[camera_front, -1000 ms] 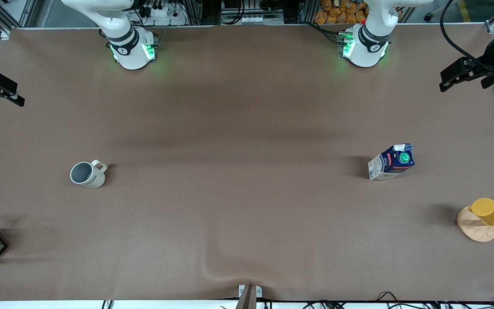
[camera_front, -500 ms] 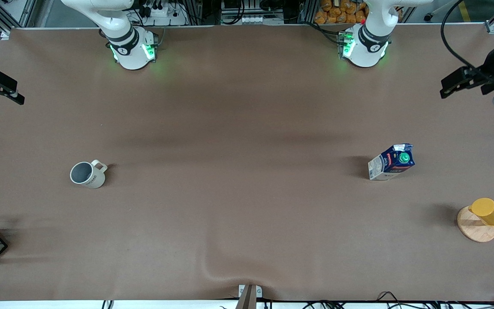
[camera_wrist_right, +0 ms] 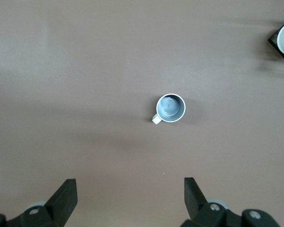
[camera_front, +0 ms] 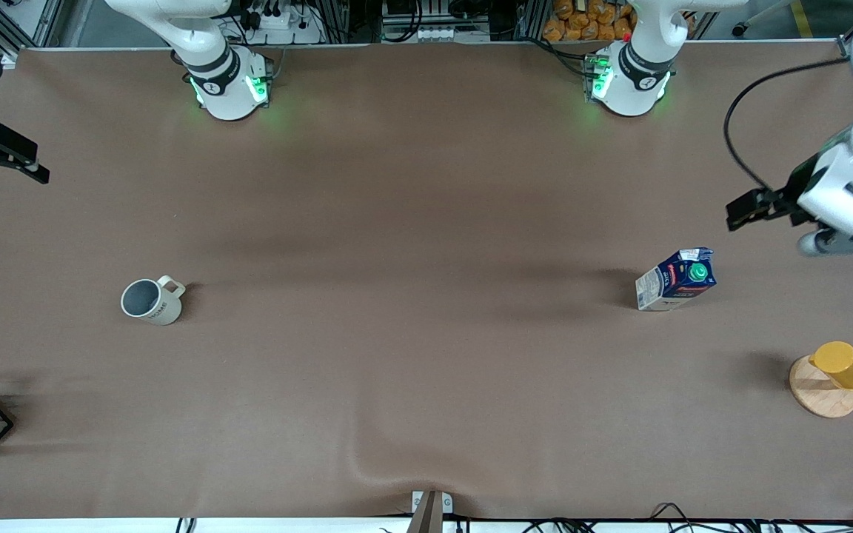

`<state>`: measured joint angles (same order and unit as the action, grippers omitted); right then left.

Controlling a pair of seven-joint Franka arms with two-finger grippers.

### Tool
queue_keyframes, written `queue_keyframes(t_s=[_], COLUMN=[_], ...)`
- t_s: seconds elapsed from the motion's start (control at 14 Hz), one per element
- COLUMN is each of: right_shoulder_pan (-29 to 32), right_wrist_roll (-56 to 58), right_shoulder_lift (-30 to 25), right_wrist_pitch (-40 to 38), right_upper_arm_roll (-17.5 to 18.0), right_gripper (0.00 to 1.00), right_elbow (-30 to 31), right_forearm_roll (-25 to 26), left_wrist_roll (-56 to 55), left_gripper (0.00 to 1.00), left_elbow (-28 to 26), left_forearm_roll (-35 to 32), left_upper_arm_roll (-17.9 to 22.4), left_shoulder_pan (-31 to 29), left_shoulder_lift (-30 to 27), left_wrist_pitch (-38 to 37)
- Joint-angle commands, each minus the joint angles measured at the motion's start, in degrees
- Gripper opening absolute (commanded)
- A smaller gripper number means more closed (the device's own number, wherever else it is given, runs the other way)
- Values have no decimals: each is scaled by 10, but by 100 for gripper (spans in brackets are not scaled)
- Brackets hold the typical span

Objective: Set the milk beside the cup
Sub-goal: 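Grasp the milk carton with the left gripper while the right gripper reaches the mug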

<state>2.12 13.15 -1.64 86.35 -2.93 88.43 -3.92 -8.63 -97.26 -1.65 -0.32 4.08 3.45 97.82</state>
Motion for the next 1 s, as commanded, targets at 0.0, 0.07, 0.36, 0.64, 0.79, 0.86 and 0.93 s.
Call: queue_keyframes(t_s=[0.0, 0.07, 0.36, 0.64, 0.79, 0.86, 0.93], right_shoulder_pan=[6, 8, 39, 55, 64, 63, 61], right_wrist_roll=[1, 2, 3, 4, 5, 7, 12], right_shoulder_lift=[21, 29, 92, 188, 225, 238, 248], right_wrist_pitch=[2, 3, 47, 106, 125, 129, 133], right_upper_arm_roll=[-1, -2, -2, -2, -1, -1, -1], right_gripper=[100, 100, 100, 90, 87, 84, 83], right_elbow=[-1, 1, 8, 8, 8, 9, 9], right_forearm_roll=[16, 16, 14, 8, 6, 6, 6], left_wrist_roll=[5, 6, 7, 7, 7, 7, 7], left_gripper=[100, 100, 100, 100, 100, 100, 100], left_elbow=[-99, -121, -132, -133, -133, -134, -133], left_forearm_roll=[-4, -4, -6, -10, -11, -12, -12], left_upper_arm_roll=[-4, -4, -4, -2, -3, -3, -3], left_shoulder_pan=[-7, -8, -16, -16, -21, -21, -21], left_shoulder_lift=[-11, -6, 48, 75, 83, 87, 89], left_wrist_pitch=[107, 137, 188, 197, 198, 198, 198])
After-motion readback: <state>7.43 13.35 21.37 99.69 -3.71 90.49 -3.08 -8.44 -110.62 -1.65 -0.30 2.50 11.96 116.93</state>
